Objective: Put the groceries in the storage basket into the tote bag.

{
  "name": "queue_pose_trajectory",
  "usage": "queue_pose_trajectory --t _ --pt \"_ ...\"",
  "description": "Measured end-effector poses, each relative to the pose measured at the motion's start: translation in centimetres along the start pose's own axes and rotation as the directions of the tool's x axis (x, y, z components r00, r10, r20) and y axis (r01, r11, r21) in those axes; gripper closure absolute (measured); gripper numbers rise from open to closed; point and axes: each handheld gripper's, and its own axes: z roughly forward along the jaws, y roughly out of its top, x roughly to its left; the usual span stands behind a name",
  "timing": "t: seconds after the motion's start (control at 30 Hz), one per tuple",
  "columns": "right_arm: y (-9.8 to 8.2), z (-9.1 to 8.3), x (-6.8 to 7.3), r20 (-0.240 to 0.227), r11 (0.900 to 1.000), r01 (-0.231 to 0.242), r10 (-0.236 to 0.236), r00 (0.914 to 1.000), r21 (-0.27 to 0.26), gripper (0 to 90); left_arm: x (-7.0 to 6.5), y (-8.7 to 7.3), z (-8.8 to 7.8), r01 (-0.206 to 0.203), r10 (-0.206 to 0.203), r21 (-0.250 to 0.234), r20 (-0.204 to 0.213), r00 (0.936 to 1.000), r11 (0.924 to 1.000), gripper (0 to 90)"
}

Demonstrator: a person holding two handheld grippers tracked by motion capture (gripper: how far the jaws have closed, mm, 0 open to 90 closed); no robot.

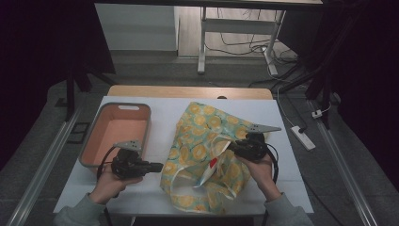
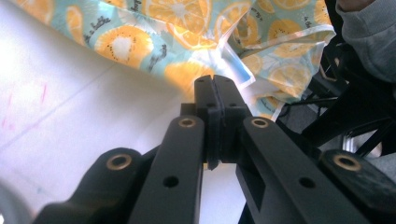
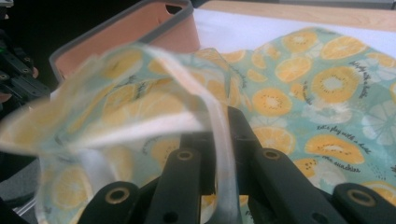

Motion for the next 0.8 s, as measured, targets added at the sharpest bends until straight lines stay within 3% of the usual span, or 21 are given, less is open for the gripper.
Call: queue_pose_trajectory --t 0.13,0.17,0.27,0.3,0.37,0.47,0.53,0.57,0.67,0.7,0.8 --pt "-0.3 0.8 0.5 -0.042 0.999 0.012 -0.01 0.9991 0.04 81.0 0.4 -0.5 1.2 0.018 -0.017 0.019 -0.015 0.9997 0.9997 87.0" --pt "-0.3 0.9 0.8 -0.057 0.998 0.025 -0.022 0.9981 0.051 78.3 0.4 -0.4 1.4 0.012 -0.011 0.012 -0.026 0.9996 0.9999 77.6" --pt "-0.3 1.1 2.1 -0.072 0.989 0.076 -0.067 0.9952 0.13 49.2 0.1 0.0 1.8 -0.015 0.014 -0.015 -0.054 0.9984 0.9998 57.2" --pt "-0.3 1.0 2.8 -0.057 0.985 0.106 -0.099 0.9935 0.137 37.3 -0.1 0.2 1.9 -0.025 0.023 -0.019 -0.068 0.9974 0.9995 51.1" --pt "-0.4 0.0 4.0 -0.035 0.979 0.161 -0.158 0.9868 0.128 25.3 -0.2 0.4 2.4 -0.037 0.036 -0.017 -0.091 0.9952 0.9992 39.3" --pt "-0.2 -2.6 5.4 -0.039 0.98 0.186 -0.184 0.9822 0.07 22.0 -0.3 0.7 3.1 -0.057 0.058 0.012 -0.135 0.9891 0.9983 31.3" --pt "-0.5 -4.3 6.3 0.004 0.98 0.193 -0.194 0.981 0.049 20.6 -0.6 0.9 3.6 -0.075 0.079 0.03 -0.157 0.9845 0.9967 29.6" --pt "-0.8 -5.0 6.7 0.028 0.98 0.193 -0.195 0.9805 0.049 19.9 -0.8 1.0 3.8 -0.084 0.09 0.04 -0.173 0.9808 0.9956 28.6" --pt "-2.4 -6.3 7.9 0.091 0.978 0.194 -0.201 0.9753 0.081 19.8 -2.3 1.4 4.7 -0.15 0.167 0.091 -0.222 0.9606 0.9846 28.2" --pt "-3.0 -6.5 8.3 0.093 0.977 0.195 -0.203 0.9748 0.088 19.9 -2.5 1.5 4.9 -0.16 0.179 0.1 -0.228 0.9572 0.9821 28.1" --pt "-4.8 -6.9 9.0 0.107 0.975 0.193 -0.205 0.9728 0.113 19.9 -2.5 1.9 5.8 -0.15 0.178 0.133 -0.232 0.9563 0.9796 27.7"
